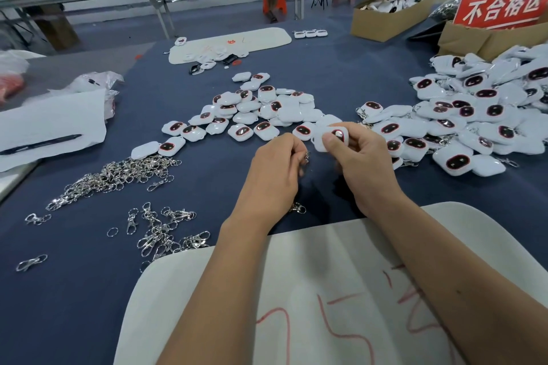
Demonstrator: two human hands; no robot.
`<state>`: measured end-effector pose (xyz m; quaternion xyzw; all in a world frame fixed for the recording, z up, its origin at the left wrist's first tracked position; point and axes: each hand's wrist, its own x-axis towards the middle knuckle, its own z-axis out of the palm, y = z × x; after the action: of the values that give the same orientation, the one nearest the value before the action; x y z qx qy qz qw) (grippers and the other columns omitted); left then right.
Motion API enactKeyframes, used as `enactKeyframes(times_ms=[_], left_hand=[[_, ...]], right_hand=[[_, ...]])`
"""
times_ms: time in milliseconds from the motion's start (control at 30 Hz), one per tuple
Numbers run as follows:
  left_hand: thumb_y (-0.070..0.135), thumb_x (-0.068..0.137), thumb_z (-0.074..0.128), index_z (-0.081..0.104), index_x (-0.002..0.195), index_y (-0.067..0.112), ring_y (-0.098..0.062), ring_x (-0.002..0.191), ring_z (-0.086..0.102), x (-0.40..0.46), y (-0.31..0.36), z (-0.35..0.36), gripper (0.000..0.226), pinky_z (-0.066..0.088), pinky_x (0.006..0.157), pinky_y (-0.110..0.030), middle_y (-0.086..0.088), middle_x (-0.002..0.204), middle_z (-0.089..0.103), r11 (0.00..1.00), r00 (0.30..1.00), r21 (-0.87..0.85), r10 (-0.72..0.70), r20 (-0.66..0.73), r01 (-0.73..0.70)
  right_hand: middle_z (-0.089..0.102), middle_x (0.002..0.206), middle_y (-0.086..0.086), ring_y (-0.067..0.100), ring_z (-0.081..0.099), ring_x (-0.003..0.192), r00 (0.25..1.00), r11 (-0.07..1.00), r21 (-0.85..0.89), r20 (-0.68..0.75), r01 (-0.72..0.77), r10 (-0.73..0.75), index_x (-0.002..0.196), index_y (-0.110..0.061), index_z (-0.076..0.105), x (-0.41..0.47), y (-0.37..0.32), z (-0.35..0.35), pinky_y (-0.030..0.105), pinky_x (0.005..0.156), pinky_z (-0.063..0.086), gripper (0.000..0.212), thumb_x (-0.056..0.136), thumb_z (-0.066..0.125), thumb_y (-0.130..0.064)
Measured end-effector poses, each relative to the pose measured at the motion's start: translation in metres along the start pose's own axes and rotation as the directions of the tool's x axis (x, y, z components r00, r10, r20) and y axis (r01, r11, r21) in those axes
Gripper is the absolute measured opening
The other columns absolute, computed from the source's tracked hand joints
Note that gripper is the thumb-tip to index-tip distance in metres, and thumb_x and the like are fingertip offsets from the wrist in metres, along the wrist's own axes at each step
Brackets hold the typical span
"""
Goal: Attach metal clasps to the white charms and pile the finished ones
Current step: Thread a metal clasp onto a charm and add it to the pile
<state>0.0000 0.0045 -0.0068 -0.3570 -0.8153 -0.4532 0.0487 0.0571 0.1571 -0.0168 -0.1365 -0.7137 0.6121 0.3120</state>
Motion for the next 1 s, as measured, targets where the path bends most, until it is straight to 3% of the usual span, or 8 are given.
enactKeyframes(times_ms=[100, 167, 367, 500, 667, 867, 1000], left_hand=[[0.006, 0.099, 0.047, 0.055, 0.084, 0.021, -0.016, 0.077, 0.061, 0.0, 0.002, 0.001, 0.023, 0.053, 0.074, -0.045, 0.008, 0.076, 0.063, 1.0, 0.999, 0.015, 0.007, 0.031, -0.008], [0.006, 0.1, 0.048, 0.056, 0.084, 0.02, -0.015, 0.077, 0.062, 0.0, 0.003, 0.003, 0.023, 0.053, 0.075, -0.044, 0.007, 0.075, 0.064, 1.0, 0.999, 0.014, 0.011, 0.049, -0.012], [0.003, 0.099, 0.049, 0.058, 0.085, 0.016, -0.012, 0.073, 0.058, 0.0, 0.006, 0.004, 0.021, 0.049, 0.069, -0.032, 0.009, 0.072, 0.062, 0.999, 0.997, 0.001, 0.032, 0.064, -0.032], [0.002, 0.099, 0.047, 0.057, 0.086, 0.014, -0.013, 0.073, 0.059, 0.0, 0.006, 0.005, 0.02, 0.05, 0.07, -0.035, 0.006, 0.073, 0.063, 1.0, 0.996, 0.002, 0.019, 0.087, -0.019], [0.004, 0.101, 0.044, 0.055, 0.088, 0.017, -0.012, 0.074, 0.059, -0.002, 0.007, 0.007, 0.022, 0.048, 0.068, -0.033, 0.007, 0.074, 0.063, 1.0, 0.997, 0.014, 0.002, 0.081, -0.003], [0.008, 0.101, 0.04, 0.053, 0.086, 0.02, -0.018, 0.077, 0.06, -0.003, 0.01, 0.007, 0.023, 0.052, 0.07, -0.043, 0.005, 0.08, 0.063, 0.998, 0.996, 0.042, -0.053, 0.076, 0.05], [0.006, 0.092, 0.038, 0.05, 0.079, 0.021, -0.024, 0.076, 0.057, -0.003, 0.014, 0.007, 0.024, 0.053, 0.068, -0.05, 0.003, 0.082, 0.061, 0.992, 0.994, 0.107, -0.079, 0.082, 0.07]], right_hand=[[0.063, 0.083, -0.015, 0.005, 0.055, 0.075, 0.999, 1.0, -0.008, -0.033, -0.029, 0.028, 0.105, -0.021, 0.072, 0.001, -0.001, 0.0, 0.027, 0.073, 0.044, 0.011, 0.103, 0.061, -0.022], [0.063, 0.087, -0.017, 0.002, 0.057, 0.078, 0.999, 0.998, -0.064, -0.043, -0.025, 0.023, 0.105, -0.024, 0.069, 0.002, 0.0, 0.002, 0.024, 0.076, 0.043, 0.012, 0.105, 0.057, -0.024], [0.061, 0.08, -0.015, -0.004, 0.054, 0.075, 0.999, 0.979, -0.201, 0.01, 0.041, -0.039, 0.099, -0.018, 0.067, 0.002, -0.003, 0.003, 0.01, 0.067, 0.039, 0.02, 0.105, 0.048, -0.019], [0.052, 0.06, -0.023, 0.0, 0.045, 0.059, 0.999, 0.977, -0.209, 0.038, 0.038, -0.031, 0.095, -0.015, 0.066, 0.003, -0.001, 0.003, 0.012, 0.057, 0.037, 0.019, 0.102, 0.048, -0.016], [0.057, 0.071, -0.012, 0.001, 0.047, 0.065, 0.996, 0.968, -0.238, 0.039, 0.082, -0.075, 0.097, -0.014, 0.066, 0.001, -0.004, 0.003, 0.014, 0.06, 0.039, 0.019, 0.101, 0.048, -0.013], [0.06, 0.074, -0.003, 0.006, 0.047, 0.067, 0.984, 0.934, -0.31, 0.05, 0.177, -0.17, 0.094, -0.01, 0.063, -0.003, -0.004, 0.003, 0.015, 0.06, 0.039, 0.017, 0.102, 0.048, -0.01], [0.064, 0.076, 0.006, 0.018, 0.053, 0.071, 0.974, 0.906, -0.359, 0.062, 0.225, -0.218, 0.093, -0.009, 0.06, -0.005, -0.003, 0.005, 0.021, 0.062, 0.04, 0.017, 0.104, 0.048, -0.011]])
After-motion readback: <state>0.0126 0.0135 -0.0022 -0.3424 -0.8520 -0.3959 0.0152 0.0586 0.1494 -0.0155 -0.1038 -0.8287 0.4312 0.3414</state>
